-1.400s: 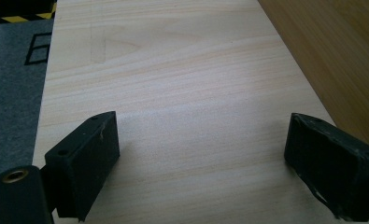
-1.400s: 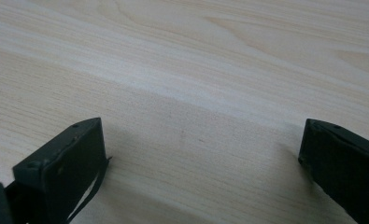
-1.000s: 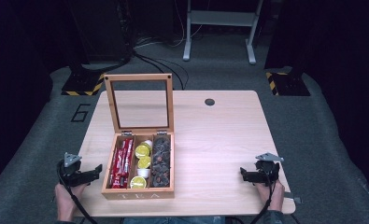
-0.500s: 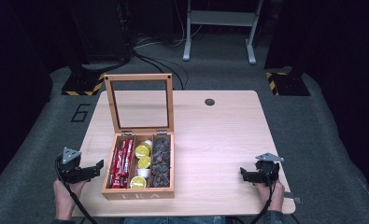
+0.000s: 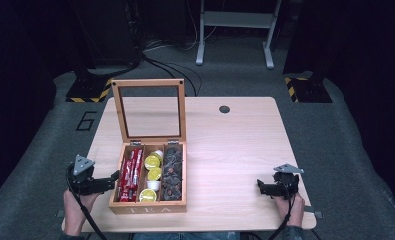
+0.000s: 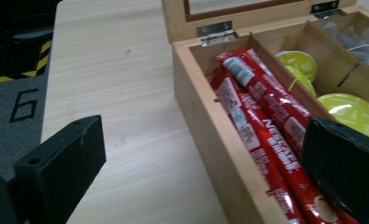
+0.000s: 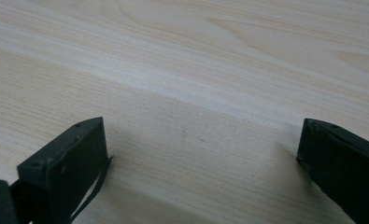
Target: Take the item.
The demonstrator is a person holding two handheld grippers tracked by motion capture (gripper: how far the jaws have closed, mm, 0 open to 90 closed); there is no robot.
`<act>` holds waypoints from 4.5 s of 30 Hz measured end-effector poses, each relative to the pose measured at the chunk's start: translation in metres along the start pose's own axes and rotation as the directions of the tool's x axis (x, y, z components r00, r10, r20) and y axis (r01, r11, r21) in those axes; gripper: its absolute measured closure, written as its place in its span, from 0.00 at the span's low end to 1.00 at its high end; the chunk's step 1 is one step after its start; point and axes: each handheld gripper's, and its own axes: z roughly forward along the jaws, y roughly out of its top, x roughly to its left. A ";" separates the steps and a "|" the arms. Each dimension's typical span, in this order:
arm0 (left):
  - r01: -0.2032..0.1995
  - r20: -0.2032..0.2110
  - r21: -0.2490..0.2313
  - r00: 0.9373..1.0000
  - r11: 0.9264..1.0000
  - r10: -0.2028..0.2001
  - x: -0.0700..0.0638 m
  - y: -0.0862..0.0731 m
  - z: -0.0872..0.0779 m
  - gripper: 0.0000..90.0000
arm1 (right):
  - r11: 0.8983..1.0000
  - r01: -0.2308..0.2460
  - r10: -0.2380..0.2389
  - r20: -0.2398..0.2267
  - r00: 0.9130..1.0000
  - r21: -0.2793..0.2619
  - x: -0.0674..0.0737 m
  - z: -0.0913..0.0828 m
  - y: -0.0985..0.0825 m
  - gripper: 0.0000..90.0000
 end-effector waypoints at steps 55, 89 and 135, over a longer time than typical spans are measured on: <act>-0.079 0.055 0.145 0.996 0.986 0.071 -0.051 0.017 0.037 0.77 | 1.000 0.012 -0.012 -0.005 1.000 -0.003 0.000 -0.001 -0.001 0.03; -0.083 0.057 0.076 0.995 0.994 0.078 -0.052 0.016 0.024 0.94 | 1.000 0.013 -0.013 -0.005 1.000 -0.003 0.000 -0.001 -0.001 0.03; -0.043 -0.078 -0.072 0.996 0.996 0.038 -0.005 0.027 -0.017 0.94 | 1.000 0.010 -0.010 -0.006 1.000 -0.004 0.000 -0.001 -0.001 0.04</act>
